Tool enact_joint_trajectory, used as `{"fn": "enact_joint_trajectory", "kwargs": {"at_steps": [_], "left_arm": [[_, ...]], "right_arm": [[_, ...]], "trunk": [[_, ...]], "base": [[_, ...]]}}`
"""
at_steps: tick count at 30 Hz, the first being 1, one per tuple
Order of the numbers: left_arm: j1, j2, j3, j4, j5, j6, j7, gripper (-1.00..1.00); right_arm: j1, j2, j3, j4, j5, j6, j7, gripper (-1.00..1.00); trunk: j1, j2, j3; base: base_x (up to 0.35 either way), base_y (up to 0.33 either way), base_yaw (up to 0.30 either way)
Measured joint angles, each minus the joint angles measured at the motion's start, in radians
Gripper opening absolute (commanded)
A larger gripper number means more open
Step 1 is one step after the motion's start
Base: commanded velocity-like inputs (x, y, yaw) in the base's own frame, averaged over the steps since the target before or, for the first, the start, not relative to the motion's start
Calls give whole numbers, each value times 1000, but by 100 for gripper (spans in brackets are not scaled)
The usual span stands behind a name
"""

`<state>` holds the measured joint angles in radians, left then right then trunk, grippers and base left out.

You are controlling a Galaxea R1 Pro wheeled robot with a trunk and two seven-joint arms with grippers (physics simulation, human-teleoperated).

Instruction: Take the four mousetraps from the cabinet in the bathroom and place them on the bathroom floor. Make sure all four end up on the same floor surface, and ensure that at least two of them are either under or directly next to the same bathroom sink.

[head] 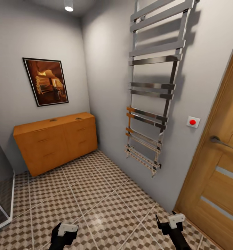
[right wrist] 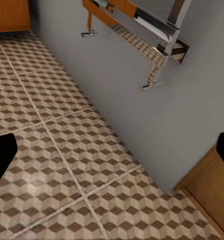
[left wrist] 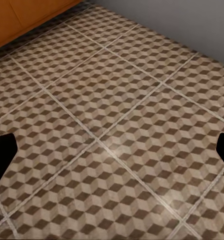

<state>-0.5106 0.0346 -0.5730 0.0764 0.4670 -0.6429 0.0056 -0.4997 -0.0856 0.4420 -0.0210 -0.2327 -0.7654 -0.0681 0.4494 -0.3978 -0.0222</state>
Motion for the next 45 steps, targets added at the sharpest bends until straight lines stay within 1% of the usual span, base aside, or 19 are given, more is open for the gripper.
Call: {"fn": "enact_joint_trajectory", "kwargs": {"at_steps": [29,36,45], "left_arm": [[0,0,0,0,0,0,0,100],[0,0,0,0,0,0,0,100],[0,0,0,0,0,2,0,100]], "right_arm": [[0,0,0,0,0,0,0,100],[0,-1,0,0,0,0,0,100],[0,-2,0,0,0,0,0,100]], "trunk": [[0,0,0],[0,0,0],[-1,0,0]], "base": [[6,0,285],[216,0,248],[307,0,38]]}}
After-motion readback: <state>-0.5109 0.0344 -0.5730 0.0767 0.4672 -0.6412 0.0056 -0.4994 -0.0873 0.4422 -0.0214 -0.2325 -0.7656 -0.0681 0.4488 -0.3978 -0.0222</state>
